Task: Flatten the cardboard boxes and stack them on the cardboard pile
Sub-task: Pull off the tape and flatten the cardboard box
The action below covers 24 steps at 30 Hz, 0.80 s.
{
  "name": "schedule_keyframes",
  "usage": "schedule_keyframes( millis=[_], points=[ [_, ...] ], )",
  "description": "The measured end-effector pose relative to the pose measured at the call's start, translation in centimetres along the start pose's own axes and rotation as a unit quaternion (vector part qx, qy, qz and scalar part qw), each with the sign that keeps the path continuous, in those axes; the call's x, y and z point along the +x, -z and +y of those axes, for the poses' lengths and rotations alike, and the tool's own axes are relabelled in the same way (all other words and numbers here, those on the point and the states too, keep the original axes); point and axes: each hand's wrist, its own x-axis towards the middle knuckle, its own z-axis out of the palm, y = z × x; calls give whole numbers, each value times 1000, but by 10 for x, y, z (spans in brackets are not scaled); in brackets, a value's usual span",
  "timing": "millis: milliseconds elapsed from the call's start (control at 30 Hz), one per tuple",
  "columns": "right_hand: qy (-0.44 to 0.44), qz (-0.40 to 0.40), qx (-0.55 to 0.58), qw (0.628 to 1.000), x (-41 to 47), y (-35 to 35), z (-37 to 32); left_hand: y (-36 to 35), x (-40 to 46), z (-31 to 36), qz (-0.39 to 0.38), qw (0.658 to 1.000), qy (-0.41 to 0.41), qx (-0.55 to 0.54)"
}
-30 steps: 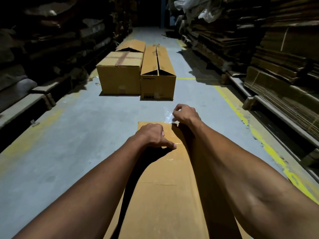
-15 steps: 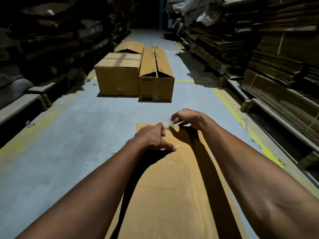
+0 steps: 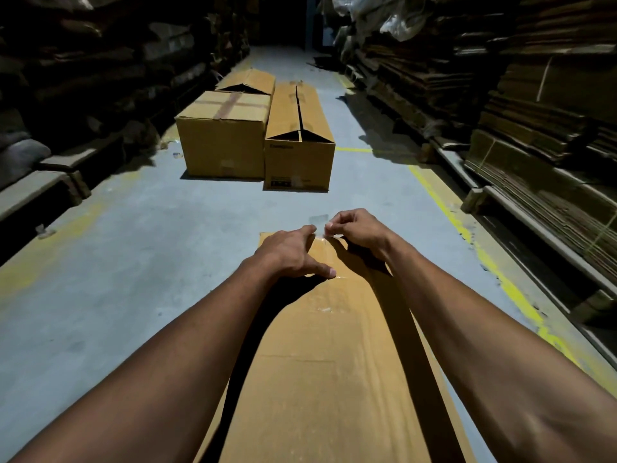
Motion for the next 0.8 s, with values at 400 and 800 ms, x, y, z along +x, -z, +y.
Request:
schedule_keyframes(
  millis=[400,800],
  points=[
    [-166,106,-22,980,7,-17,-26,-9,4,-6,39,999,26,-5],
    [-213,65,97,970,7,-10,-44,-13,1,-5,44,998,41,22]
  ],
)
